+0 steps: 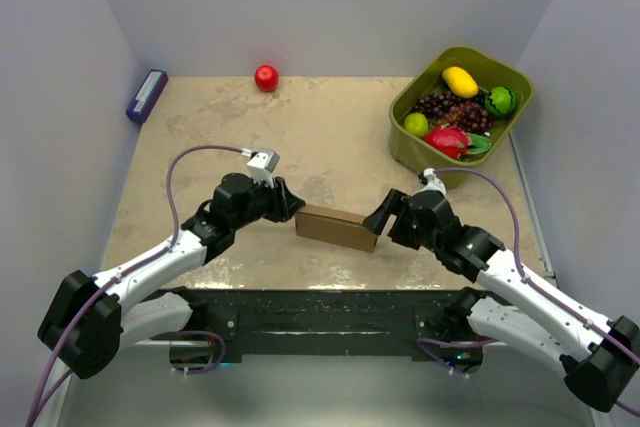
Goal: Fold the paper box
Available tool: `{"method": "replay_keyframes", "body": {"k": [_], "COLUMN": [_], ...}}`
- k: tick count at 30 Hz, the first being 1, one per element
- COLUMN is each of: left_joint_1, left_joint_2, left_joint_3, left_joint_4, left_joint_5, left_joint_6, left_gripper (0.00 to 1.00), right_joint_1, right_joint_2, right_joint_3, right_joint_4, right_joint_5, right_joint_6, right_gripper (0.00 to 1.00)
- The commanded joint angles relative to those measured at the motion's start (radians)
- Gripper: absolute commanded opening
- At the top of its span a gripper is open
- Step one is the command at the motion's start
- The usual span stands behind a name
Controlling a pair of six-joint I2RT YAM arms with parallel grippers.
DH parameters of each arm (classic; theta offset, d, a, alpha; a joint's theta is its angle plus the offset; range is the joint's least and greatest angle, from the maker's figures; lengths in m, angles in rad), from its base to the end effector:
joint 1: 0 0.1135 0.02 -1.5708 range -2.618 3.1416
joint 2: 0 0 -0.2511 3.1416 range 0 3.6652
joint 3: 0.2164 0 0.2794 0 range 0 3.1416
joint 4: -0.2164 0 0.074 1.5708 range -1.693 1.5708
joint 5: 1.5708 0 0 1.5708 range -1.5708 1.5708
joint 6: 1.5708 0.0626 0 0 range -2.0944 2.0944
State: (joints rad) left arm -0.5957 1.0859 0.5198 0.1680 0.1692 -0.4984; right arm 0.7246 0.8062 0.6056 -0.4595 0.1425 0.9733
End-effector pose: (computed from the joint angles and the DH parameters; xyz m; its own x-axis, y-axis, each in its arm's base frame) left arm 0.2346 -0.1717 0.1873 -0.6077 -0.1573 -0.7785 0.4453 0.7441 -0.4980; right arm 0.1803 0.1477 0.2158 -0.7313 0.4456 -0.5164 0.0577 0.7948 0.6041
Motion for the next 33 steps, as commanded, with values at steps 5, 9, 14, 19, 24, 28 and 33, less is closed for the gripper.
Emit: {"method": "replay_keyframes", "body": {"k": [5,9,14,19,24,28,33], "left_joint_1": [0.007,0.005,0.005,0.005,0.005,0.007,0.005], "left_joint_2": [0.042,0.049,0.051,0.048,0.043,0.042,0.042], "left_joint_3": [0.006,0.022,0.026,0.028,0.028,0.029,0.032], "left_joint_4": [-0.122,-0.131,-0.139,-0.139,-0.14,-0.14,-0.14], "left_joint_5": [-0.033,-0.039,-0.039,-0.034,-0.031,-0.03,-0.027], "left_joint_6": [0.037,0.04,0.046,0.047,0.047,0.047,0.047], "left_gripper": [0.39,0.39,0.38,0.38,0.38,0.38,0.38], "right_joint_1": [-0.036,-0.036,-0.039,-0.045,-0.05,-0.053,-0.053], "right_joint_2": [-0.025,-0.053,-0.081,-0.073,-0.059,-0.058,-0.062], "right_joint_3": [0.129,0.12,0.108,0.114,0.109,0.103,0.082], "right_joint_4": [-0.09,-0.14,-0.186,-0.189,-0.185,-0.179,-0.179], "right_joint_5": [0.023,0.043,0.092,0.104,0.106,0.109,0.097], "right_joint_6": [-0.062,-0.056,-0.059,-0.071,-0.079,-0.082,-0.078], "right_gripper": [0.84,0.82,0.78,0.77,0.77,0.77,0.74]}}
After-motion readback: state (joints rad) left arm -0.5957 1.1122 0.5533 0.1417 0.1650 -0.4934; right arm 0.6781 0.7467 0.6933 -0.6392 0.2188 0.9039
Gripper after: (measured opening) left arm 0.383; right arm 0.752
